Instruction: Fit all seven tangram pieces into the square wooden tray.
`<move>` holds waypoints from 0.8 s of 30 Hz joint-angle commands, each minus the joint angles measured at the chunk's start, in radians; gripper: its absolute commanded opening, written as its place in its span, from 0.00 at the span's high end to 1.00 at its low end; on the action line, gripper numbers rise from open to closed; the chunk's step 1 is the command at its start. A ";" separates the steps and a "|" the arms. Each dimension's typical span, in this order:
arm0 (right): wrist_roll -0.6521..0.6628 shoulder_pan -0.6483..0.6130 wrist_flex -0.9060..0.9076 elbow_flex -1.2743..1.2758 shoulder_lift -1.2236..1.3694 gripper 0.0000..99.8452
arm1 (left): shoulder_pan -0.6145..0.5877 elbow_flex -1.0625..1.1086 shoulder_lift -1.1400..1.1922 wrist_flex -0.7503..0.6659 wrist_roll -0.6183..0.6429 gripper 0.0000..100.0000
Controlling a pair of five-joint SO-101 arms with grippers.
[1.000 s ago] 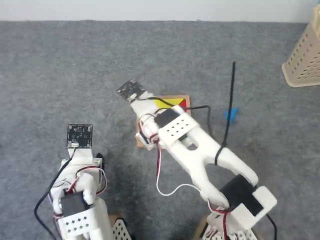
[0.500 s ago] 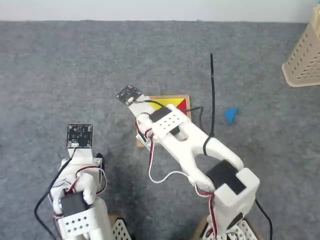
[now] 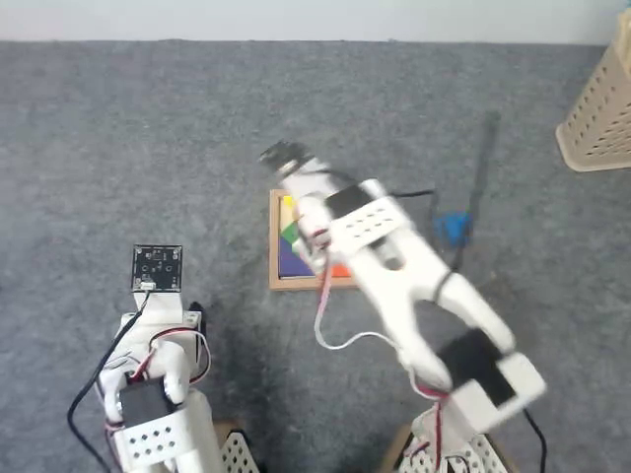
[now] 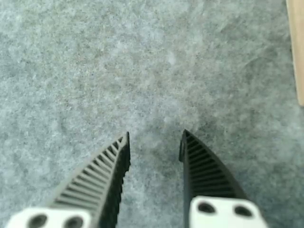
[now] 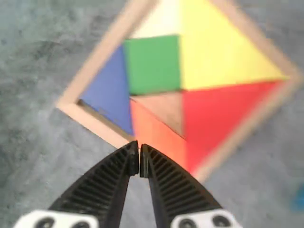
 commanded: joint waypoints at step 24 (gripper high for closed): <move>0.061 0.539 0.116 -0.391 0.320 0.84 | -0.005 -0.012 -0.008 0.003 -0.006 0.83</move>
